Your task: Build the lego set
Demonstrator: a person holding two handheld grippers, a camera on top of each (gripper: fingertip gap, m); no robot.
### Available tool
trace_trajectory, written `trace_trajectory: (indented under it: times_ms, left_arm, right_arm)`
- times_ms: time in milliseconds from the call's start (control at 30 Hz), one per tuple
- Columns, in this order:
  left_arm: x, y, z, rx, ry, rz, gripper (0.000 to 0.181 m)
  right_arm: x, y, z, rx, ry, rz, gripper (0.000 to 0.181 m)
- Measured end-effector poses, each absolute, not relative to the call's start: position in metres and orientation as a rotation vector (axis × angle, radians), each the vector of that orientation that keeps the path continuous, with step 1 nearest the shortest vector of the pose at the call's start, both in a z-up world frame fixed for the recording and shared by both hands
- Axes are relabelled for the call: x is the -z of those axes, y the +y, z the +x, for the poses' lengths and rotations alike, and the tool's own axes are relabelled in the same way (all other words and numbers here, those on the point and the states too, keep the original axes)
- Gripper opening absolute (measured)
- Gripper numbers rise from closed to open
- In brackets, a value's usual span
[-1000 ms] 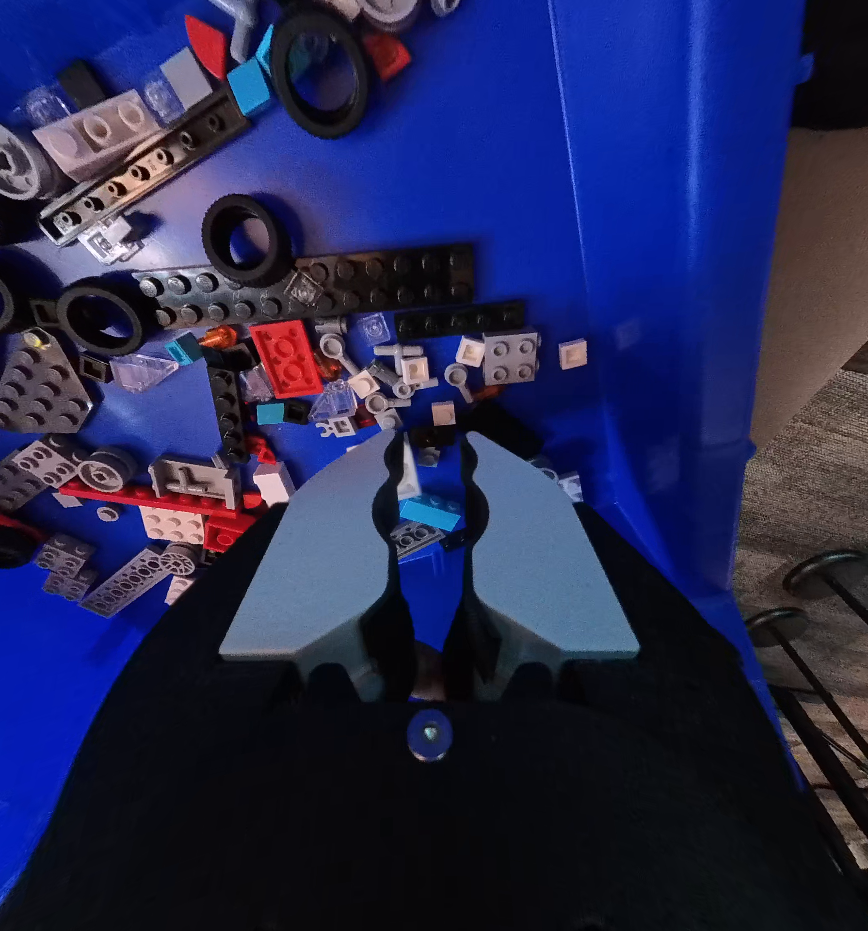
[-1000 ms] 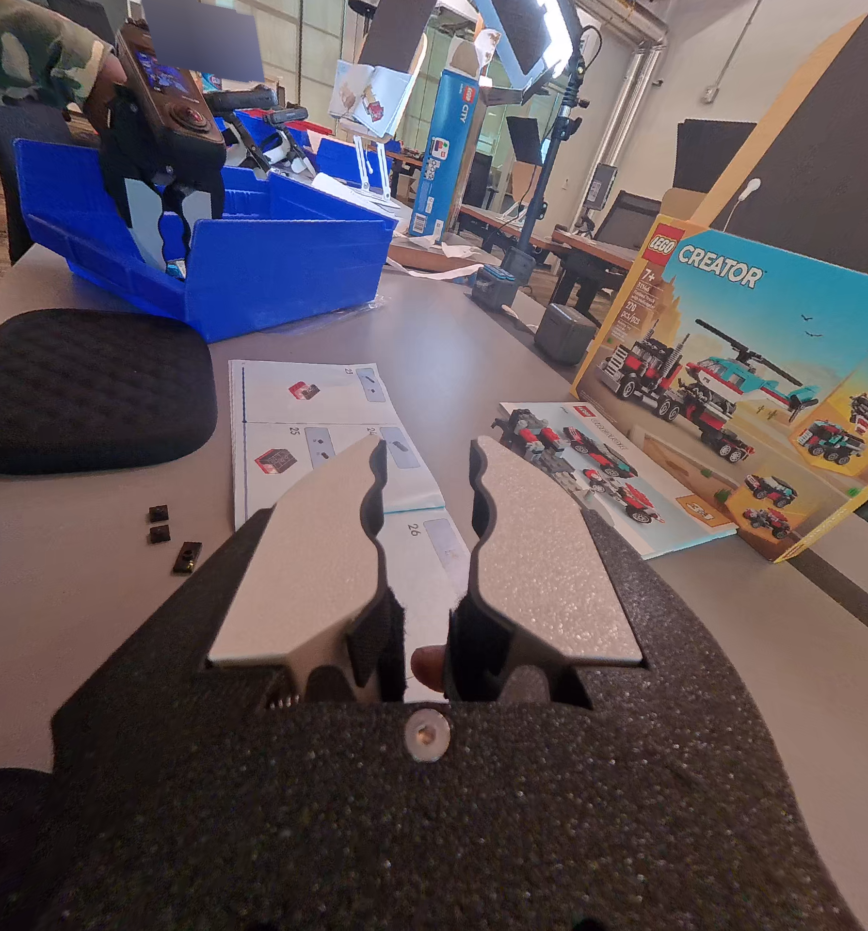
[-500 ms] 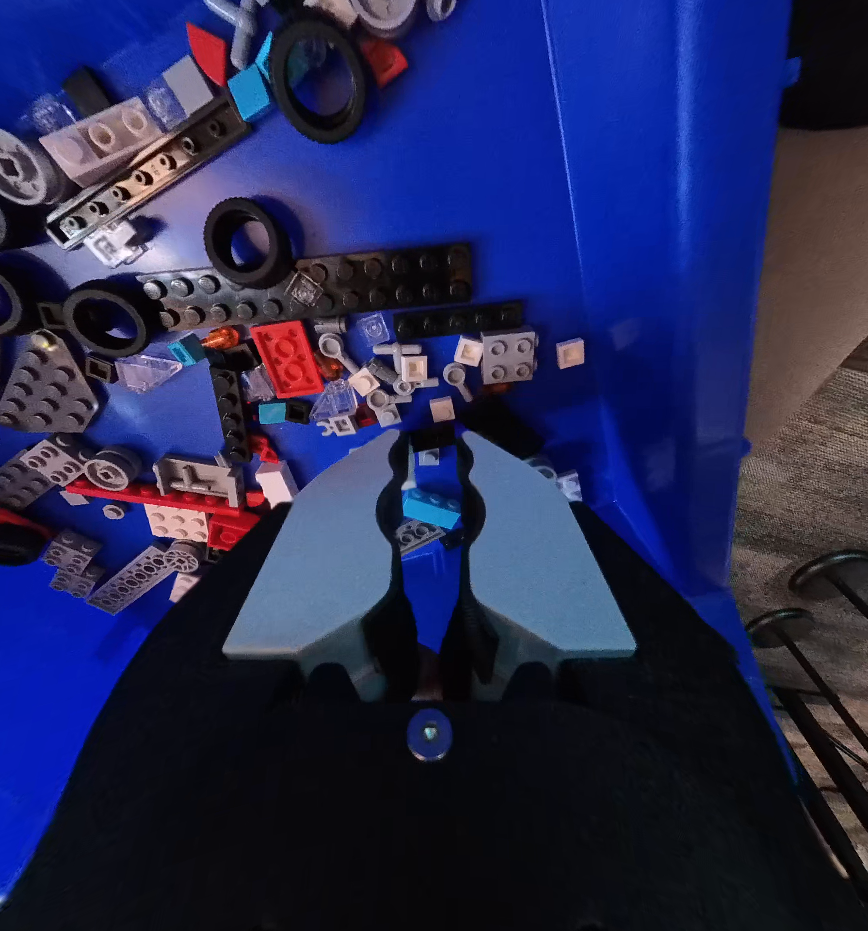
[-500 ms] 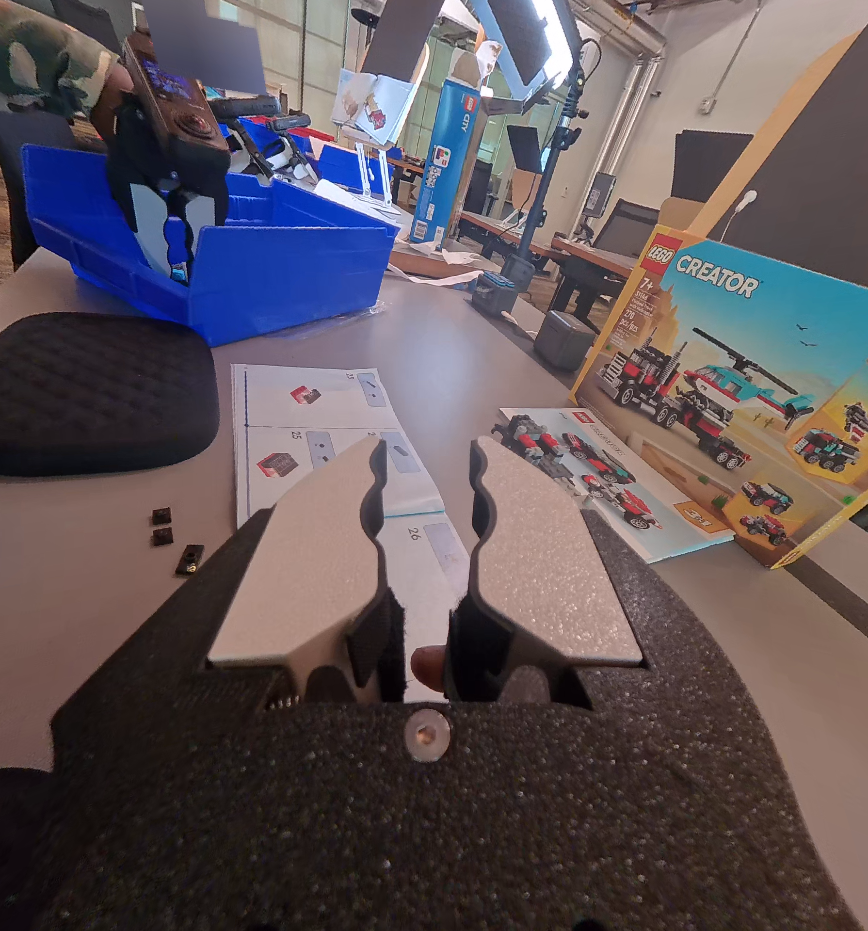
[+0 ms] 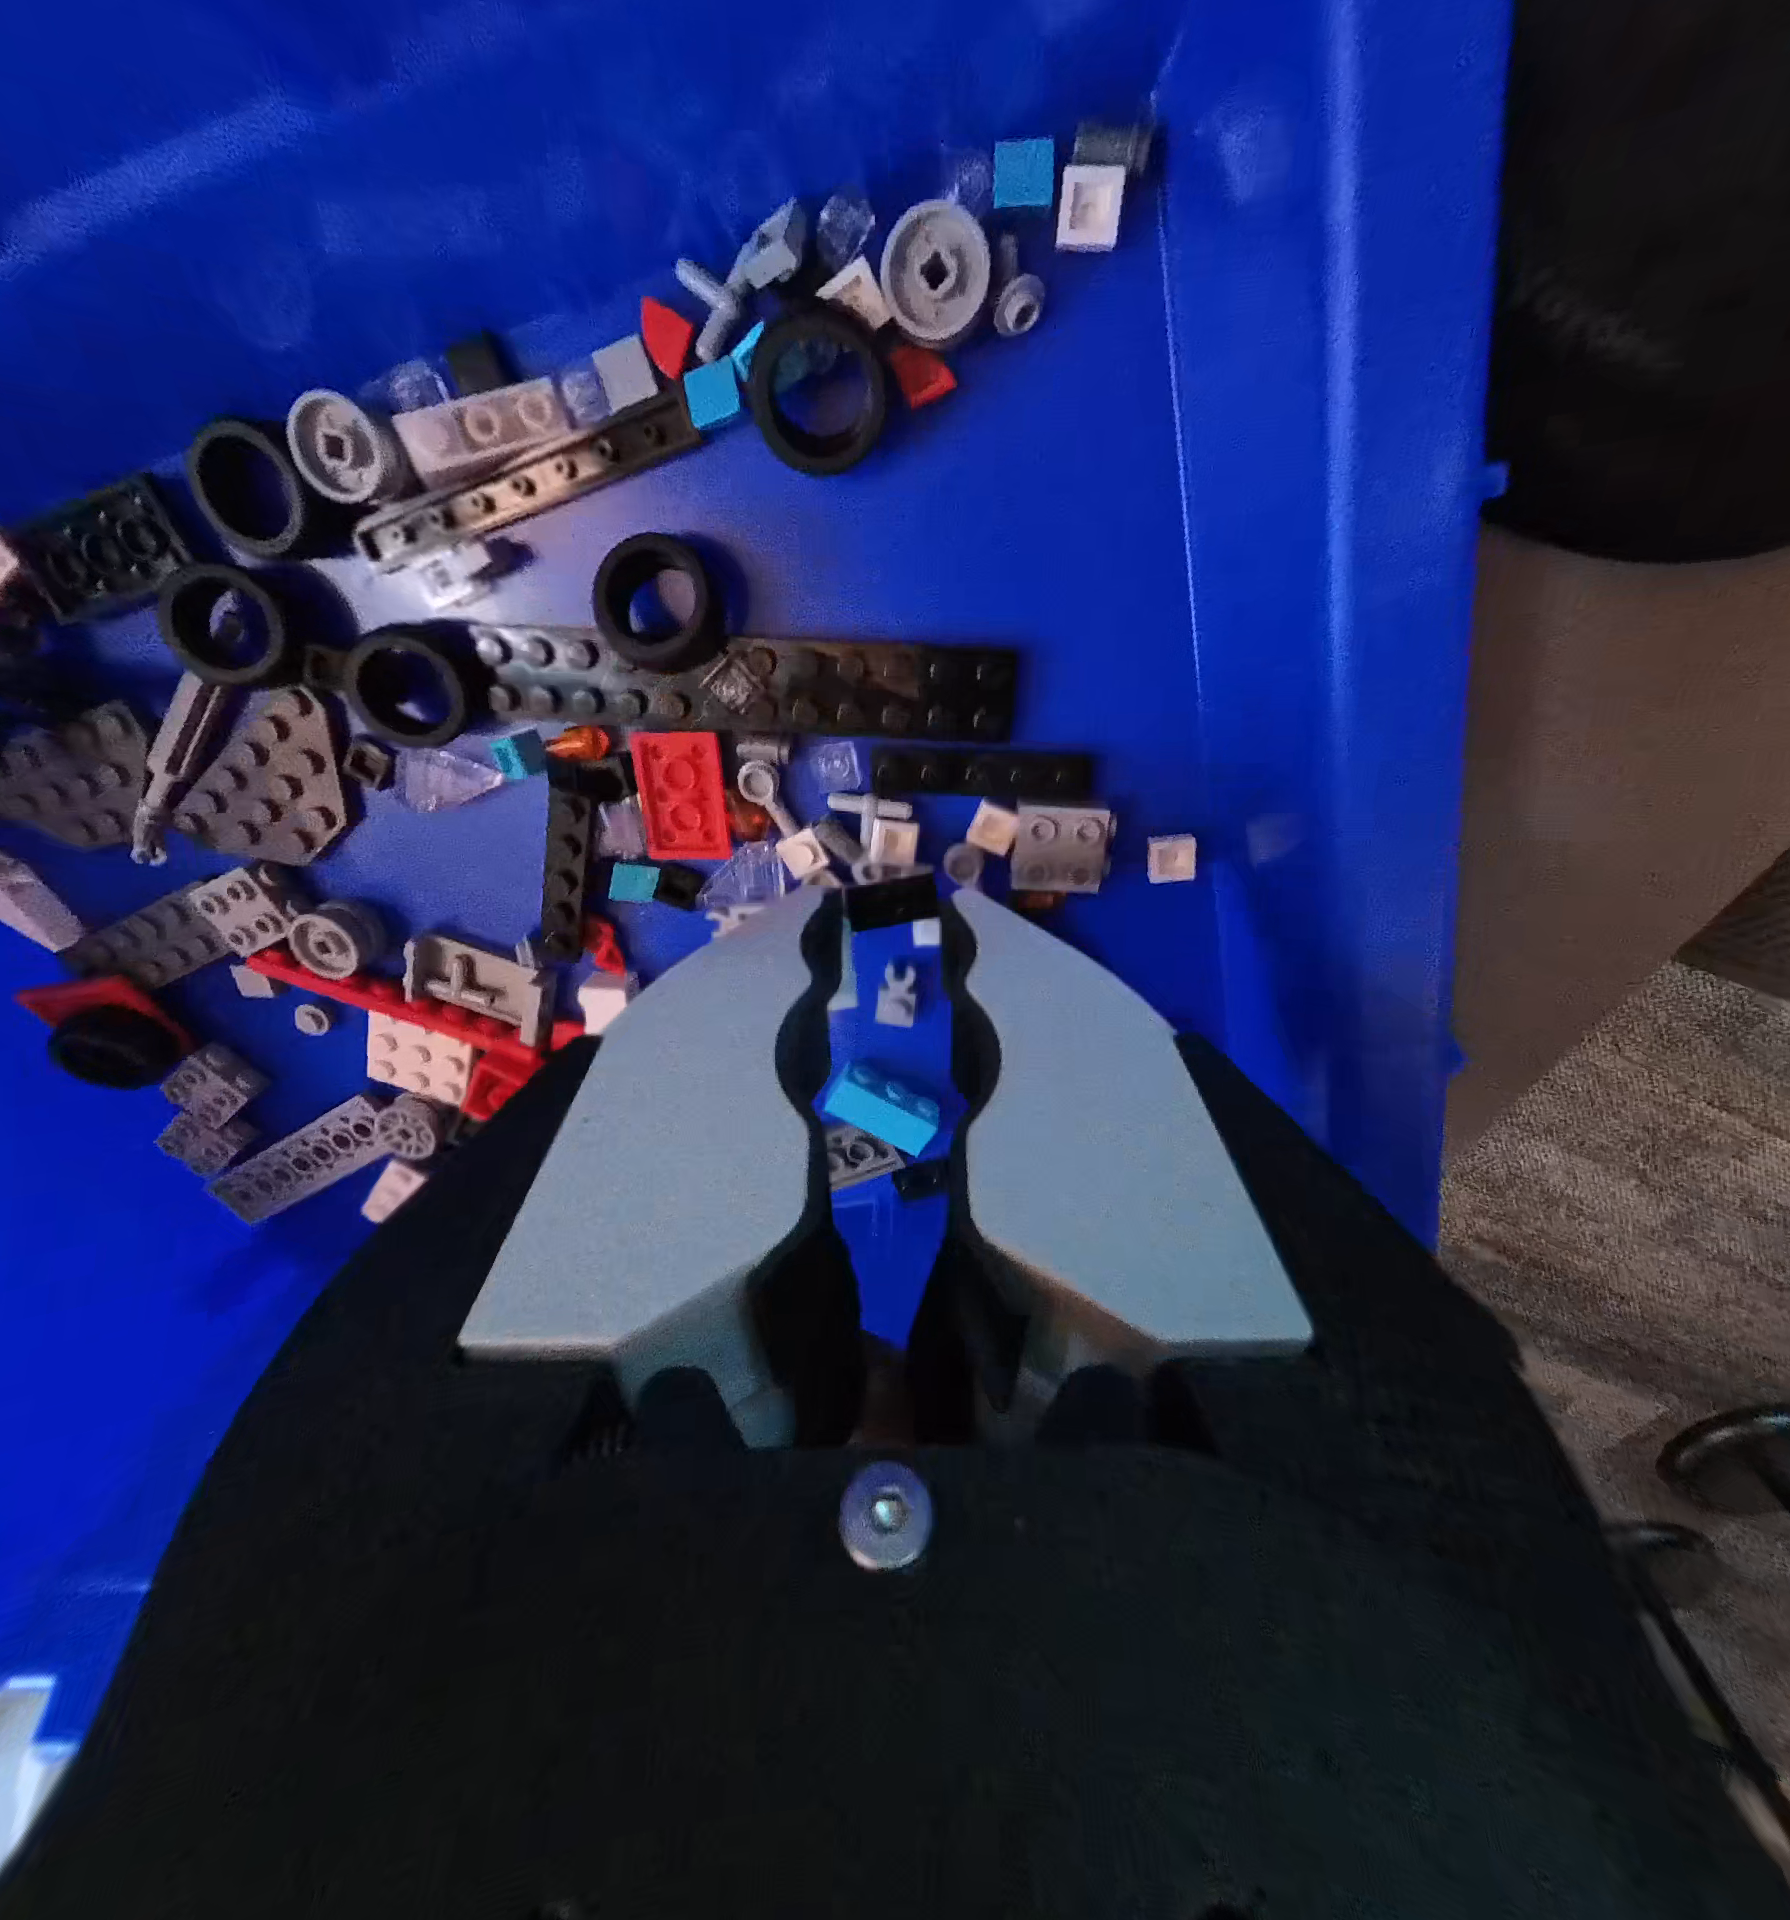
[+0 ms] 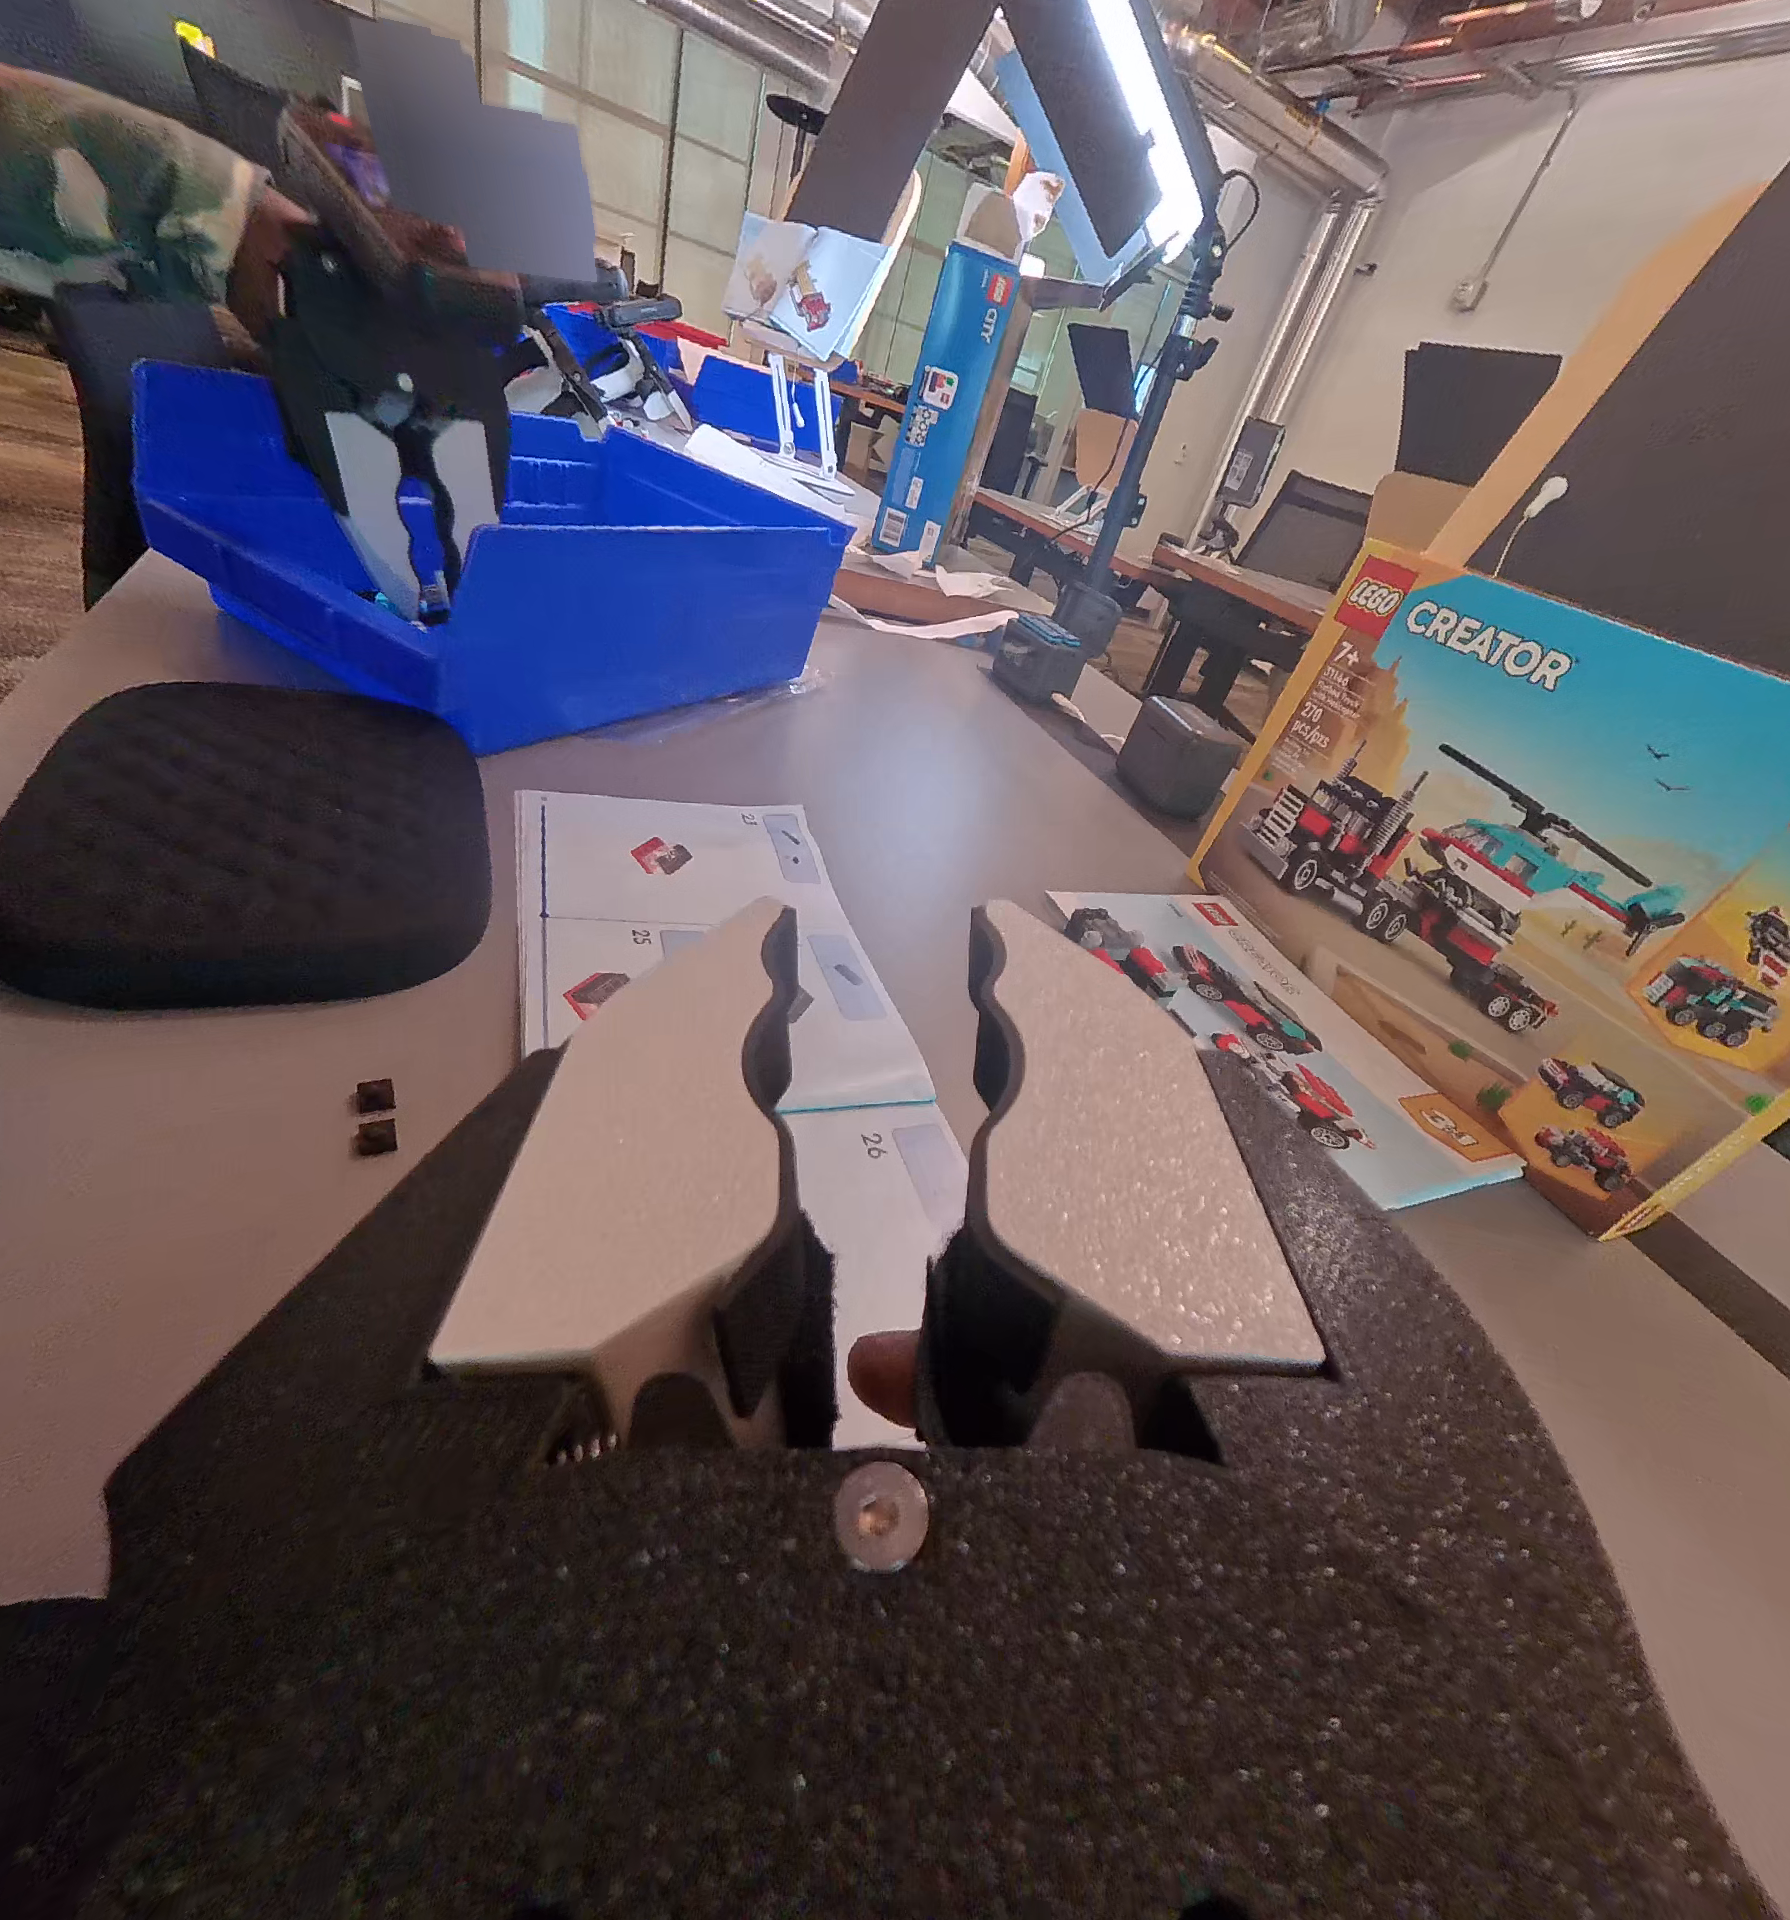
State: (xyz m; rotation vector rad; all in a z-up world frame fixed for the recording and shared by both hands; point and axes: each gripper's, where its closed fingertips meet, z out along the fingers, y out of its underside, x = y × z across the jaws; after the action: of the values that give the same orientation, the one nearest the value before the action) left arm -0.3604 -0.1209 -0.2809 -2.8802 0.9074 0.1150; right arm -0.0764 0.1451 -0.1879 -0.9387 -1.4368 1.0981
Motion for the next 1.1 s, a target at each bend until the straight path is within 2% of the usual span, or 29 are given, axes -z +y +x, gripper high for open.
trace_trajectory:
  times_ms: [533, 933, 1100]
  left_arm:
    - [0.297, -0.114, -0.362, -0.172, 0.939, -2.898, 0.017]
    - [0.264, -0.115, -0.361, -0.218, 0.843, -2.872, 0.017]
    - [0.279, -0.126, -0.358, -0.144, 0.87, -2.959, 0.017]
  right_arm:
    - [0.188, 0.146, -0.074, -1.088, -1.43, -0.945, 0.032]
    - [0.185, 0.144, -0.073, -1.096, -1.43, -0.932, 0.032]
    - [0.181, 0.142, -0.071, -1.09, -1.426, -0.914, 0.032]
